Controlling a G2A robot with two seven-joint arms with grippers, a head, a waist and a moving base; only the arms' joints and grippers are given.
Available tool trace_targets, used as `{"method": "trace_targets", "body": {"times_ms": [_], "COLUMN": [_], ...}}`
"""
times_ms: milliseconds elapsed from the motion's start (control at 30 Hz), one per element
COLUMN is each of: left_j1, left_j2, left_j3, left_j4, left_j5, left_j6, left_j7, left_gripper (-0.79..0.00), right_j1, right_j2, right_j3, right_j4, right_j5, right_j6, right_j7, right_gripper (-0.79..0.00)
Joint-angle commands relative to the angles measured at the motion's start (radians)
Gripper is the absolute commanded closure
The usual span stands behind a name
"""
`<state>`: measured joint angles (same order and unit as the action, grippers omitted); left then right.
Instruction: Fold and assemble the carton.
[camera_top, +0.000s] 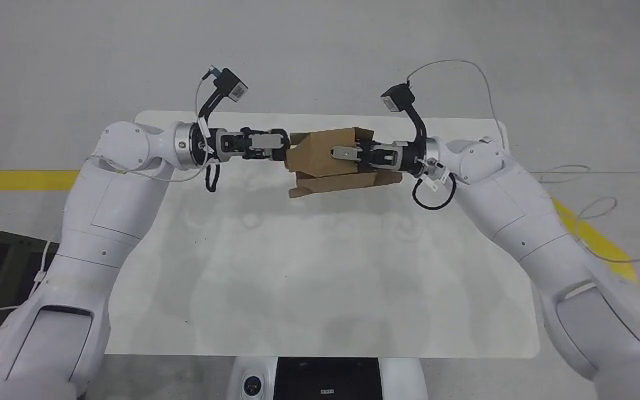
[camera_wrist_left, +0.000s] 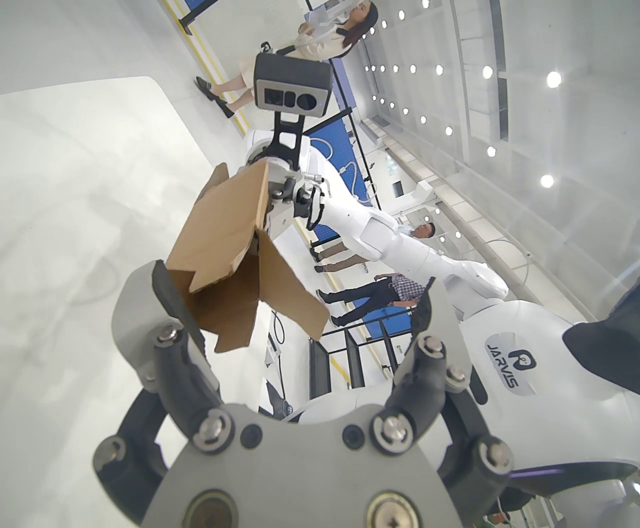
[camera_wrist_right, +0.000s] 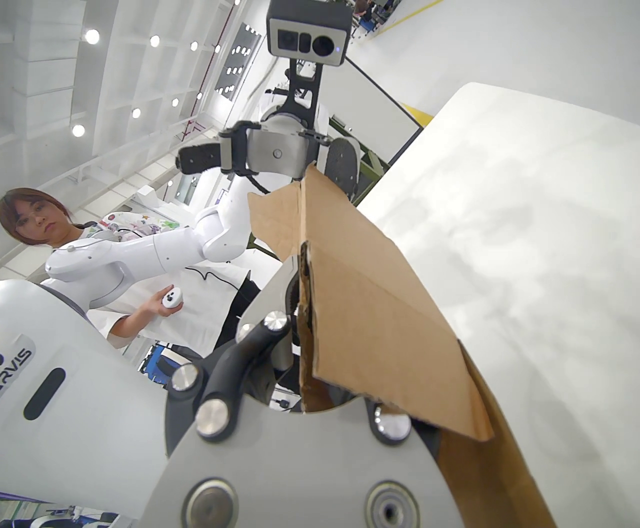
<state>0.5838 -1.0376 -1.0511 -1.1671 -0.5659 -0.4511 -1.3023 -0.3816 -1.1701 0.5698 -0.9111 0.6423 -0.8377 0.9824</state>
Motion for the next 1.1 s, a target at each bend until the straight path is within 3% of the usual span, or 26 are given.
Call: {"method": "trace_targets", "body": {"times_ms": [0, 533, 767, 1067], "left_j1": [0.002, -0.004, -0.014, -0.016], "left_j2": [0.000, -0.010, -0.016, -0.020], "left_j3": [-0.001, 0.000, 0.004, 0.002], "left_j4": [0.003, 0.003, 0.018, 0.029], "left_j5": [0.004, -0.052, -0.050, -0.046], "left_j6": [0.000, 0.013, 0.006, 0.007], "left_j7": [-0.006, -0.030, -0.026, -0.023], "left_gripper": [-0.785, -0.785, -0.785, -0.785], "right_j1": [0.004, 0.016, 0.002, -0.003], "right_j2": [-0.003, -0.041, -0.037, -0.021], "right_j3": [0.002, -0.018, -0.037, -0.038], "right_j4": [0.014, 0.029, -0.041, -0.033], "right_j5": [-0.006, -0.027, 0.015, 0.012], "right_j6": [-0.003, 0.003, 0.038, 0.045], "right_j7": [-0.003, 0.003, 0.038, 0.045], "right_gripper": [0.000, 0.000, 0.000, 0.000]}}
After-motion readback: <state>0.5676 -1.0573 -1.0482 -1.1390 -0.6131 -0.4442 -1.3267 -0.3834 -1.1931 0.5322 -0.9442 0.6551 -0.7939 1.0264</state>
